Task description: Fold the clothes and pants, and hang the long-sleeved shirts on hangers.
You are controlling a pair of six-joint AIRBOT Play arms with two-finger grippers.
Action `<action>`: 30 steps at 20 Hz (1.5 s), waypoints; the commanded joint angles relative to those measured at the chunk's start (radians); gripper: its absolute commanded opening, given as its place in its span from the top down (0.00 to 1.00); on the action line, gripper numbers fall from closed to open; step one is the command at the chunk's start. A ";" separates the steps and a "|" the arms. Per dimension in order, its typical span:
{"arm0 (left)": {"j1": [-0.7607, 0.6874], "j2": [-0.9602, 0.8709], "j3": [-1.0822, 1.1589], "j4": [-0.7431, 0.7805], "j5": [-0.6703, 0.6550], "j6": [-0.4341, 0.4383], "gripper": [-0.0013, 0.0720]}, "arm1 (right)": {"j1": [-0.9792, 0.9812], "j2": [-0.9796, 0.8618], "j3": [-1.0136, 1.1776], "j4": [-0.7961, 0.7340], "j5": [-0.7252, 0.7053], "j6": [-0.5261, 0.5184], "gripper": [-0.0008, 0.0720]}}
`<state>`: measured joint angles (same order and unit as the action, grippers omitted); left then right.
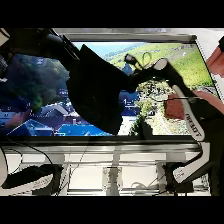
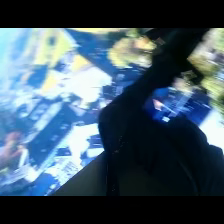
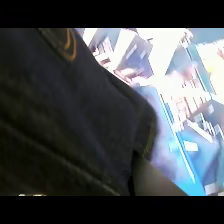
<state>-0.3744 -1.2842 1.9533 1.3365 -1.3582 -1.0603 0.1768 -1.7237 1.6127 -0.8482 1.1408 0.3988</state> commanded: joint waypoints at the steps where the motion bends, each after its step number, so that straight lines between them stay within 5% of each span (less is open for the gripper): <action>1: 0.000 0.001 0.001 0.145 0.042 -0.117 0.95 | -0.059 0.137 0.000 -0.019 0.166 0.169 0.97; 9: 0.000 0.061 0.001 0.182 0.027 -0.376 0.95 | -0.064 0.550 0.000 -0.019 0.419 0.243 0.97; 13: 0.000 0.151 0.001 0.182 -0.012 -0.595 0.95 | -0.064 0.677 0.000 -0.001 0.527 0.309 0.97; 17: 0.000 0.248 0.001 0.182 -0.068 -0.798 0.95 | -0.064 0.719 0.010 0.216 0.620 0.403 0.97; 22: 0.000 0.330 0.000 0.181 -0.084 -0.845 0.95 | -0.064 0.717 0.095 0.302 0.643 0.477 0.98; 27: 0.000 0.335 -0.084 0.251 -0.241 -0.844 0.95 | -0.064 0.677 0.092 0.291 0.673 0.516 0.98; 30: 0.000 0.335 -0.235 0.344 -0.181 -0.844 0.95 | -0.064 0.592 0.092 0.290 0.674 0.521 0.98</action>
<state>-0.3756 -0.9535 1.8236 1.5440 -1.5455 -1.8984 0.1135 -1.0737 1.7020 -0.5636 1.8061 0.9031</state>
